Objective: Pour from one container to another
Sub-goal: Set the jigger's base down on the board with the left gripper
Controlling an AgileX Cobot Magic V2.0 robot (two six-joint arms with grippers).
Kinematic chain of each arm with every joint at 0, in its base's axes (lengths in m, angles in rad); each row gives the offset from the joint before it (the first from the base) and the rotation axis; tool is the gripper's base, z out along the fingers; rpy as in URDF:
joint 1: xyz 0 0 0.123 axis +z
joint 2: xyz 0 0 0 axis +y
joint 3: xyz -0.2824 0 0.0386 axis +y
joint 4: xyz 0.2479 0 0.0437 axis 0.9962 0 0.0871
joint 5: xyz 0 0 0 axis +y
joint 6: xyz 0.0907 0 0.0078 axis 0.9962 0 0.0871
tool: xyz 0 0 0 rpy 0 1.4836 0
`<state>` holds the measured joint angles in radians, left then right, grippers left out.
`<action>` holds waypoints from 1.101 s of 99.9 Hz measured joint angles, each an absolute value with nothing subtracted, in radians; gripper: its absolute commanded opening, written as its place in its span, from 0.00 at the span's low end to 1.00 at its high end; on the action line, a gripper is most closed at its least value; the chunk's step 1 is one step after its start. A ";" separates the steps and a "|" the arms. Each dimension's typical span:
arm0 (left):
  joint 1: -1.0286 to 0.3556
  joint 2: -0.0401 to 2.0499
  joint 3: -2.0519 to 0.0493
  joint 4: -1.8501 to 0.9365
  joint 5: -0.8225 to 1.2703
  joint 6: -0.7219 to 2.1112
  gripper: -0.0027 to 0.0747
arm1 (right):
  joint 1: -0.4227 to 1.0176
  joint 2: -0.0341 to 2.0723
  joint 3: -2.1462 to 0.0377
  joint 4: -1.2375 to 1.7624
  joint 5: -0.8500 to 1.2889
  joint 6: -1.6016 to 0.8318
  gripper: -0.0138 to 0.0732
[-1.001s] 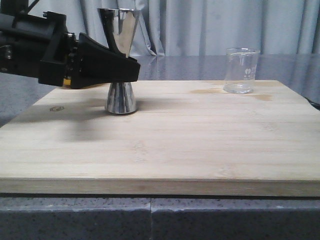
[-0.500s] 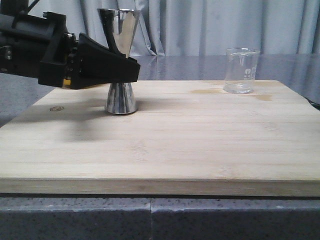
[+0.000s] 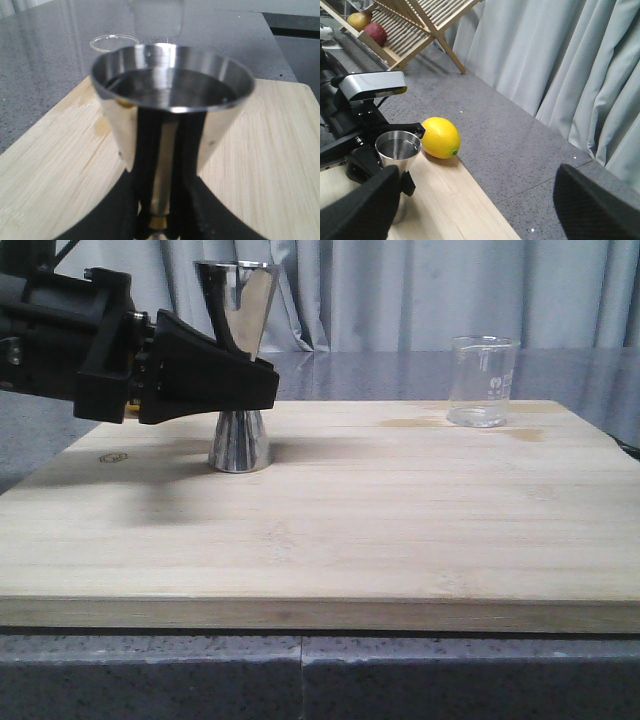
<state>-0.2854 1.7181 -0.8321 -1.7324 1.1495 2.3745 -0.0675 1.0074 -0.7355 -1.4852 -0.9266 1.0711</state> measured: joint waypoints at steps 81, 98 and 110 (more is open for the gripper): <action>-0.285 1.718 -0.809 -1.772 1.158 2.400 0.01 | -0.067 1.007 -0.735 -1.486 -0.927 1.072 0.78; -0.285 1.720 -0.809 -1.772 1.162 2.401 0.01 | -0.067 1.007 -0.735 -1.486 -0.927 1.072 0.78; -0.285 1.741 -0.809 -1.784 1.183 2.401 0.01 | -0.067 1.007 -0.735 -1.486 -0.927 1.072 0.78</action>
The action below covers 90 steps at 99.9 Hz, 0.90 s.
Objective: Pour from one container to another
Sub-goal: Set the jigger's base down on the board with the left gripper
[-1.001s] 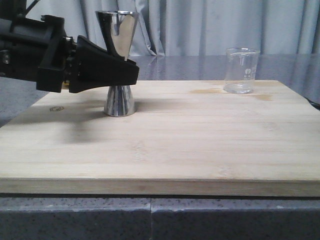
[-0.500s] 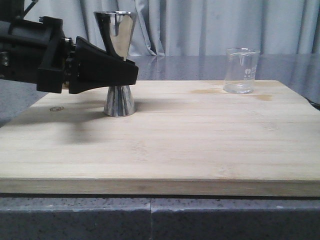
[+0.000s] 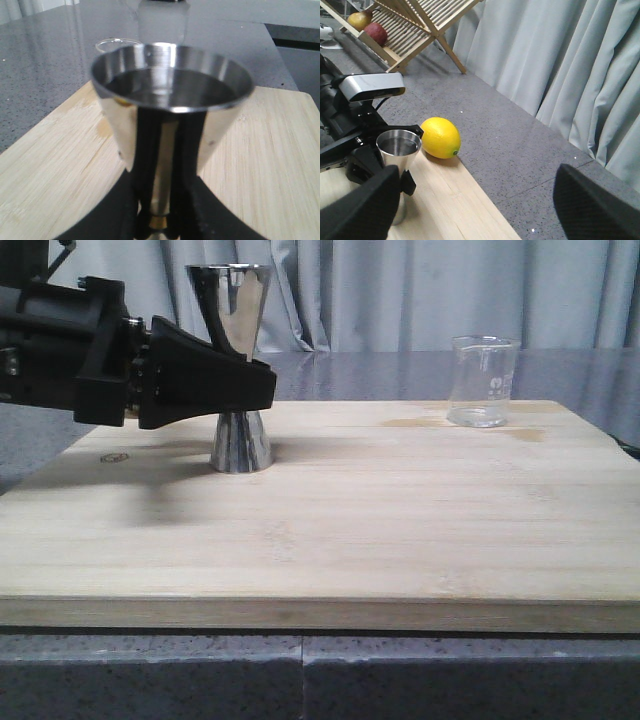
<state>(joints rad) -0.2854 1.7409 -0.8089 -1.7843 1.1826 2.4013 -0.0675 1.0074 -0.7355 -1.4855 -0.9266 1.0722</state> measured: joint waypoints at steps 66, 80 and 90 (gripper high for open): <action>-0.285 1.748 -0.809 -1.791 1.189 2.416 0.01 | -0.067 1.007 -0.735 -1.491 -0.918 1.072 0.78; -0.285 1.748 -0.809 -1.792 1.189 2.418 0.01 | -0.067 1.007 -0.735 -1.491 -0.918 1.072 0.78; -0.285 1.748 -0.809 -1.792 1.189 2.420 0.01 | -0.067 1.007 -0.735 -1.491 -0.917 1.072 0.78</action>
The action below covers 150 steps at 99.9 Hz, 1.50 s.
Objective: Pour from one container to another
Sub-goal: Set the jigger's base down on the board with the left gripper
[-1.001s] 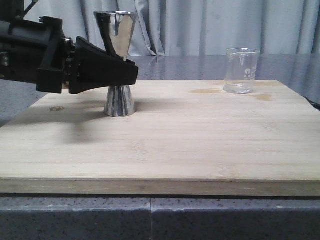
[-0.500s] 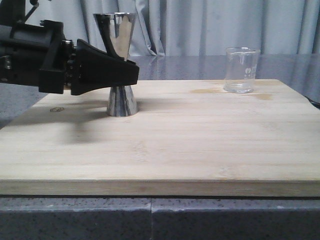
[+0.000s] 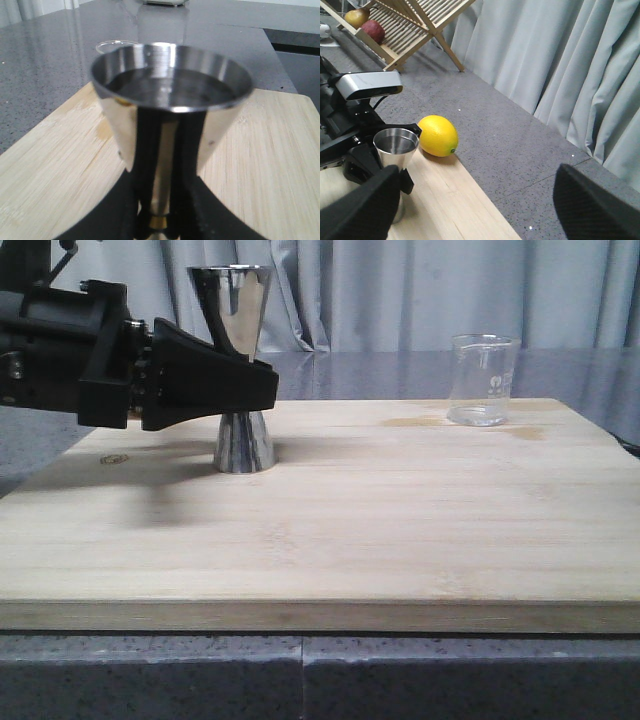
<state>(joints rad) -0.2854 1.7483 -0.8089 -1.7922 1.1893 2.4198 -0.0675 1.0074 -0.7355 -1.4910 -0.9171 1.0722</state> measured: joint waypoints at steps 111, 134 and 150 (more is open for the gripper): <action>-0.285 1.748 -0.809 -1.784 1.191 2.422 0.01 | -0.067 1.007 -0.735 -1.491 -0.911 1.072 0.78; -0.285 1.748 -0.809 -1.784 1.191 2.422 0.12 | -0.067 1.007 -0.735 -1.491 -0.911 1.072 0.78; -0.285 1.748 -0.809 -1.784 1.191 2.422 0.15 | -0.067 1.007 -0.735 -1.491 -0.911 1.072 0.78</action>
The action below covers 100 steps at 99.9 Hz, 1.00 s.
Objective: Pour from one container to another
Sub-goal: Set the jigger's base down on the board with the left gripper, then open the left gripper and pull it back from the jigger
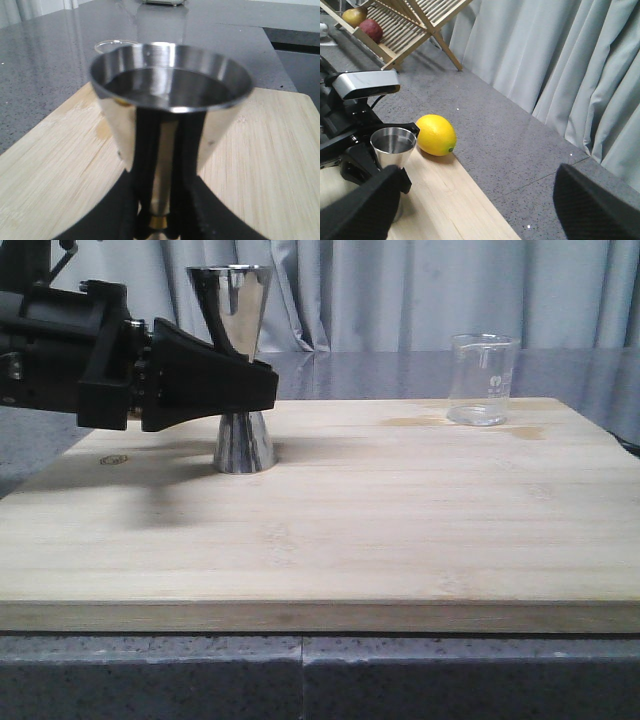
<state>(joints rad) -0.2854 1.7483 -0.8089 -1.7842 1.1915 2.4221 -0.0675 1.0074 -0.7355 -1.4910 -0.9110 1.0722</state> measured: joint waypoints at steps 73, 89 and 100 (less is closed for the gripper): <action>-0.285 1.757 -0.809 -1.739 1.157 2.422 0.46 | -0.067 1.007 -0.735 -1.491 -0.910 1.072 0.78; -0.285 1.757 -0.809 -1.739 1.157 2.422 0.54 | -0.067 1.007 -0.735 -1.491 -0.910 1.072 0.78; -0.285 1.757 -0.809 -1.740 1.157 2.422 0.58 | -0.067 1.007 -0.735 -1.491 -0.910 1.072 0.78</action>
<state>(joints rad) -0.2854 1.7569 -0.8089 -1.7405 1.1573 2.4221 -0.0675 1.0074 -0.7355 -1.4910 -0.9103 1.0722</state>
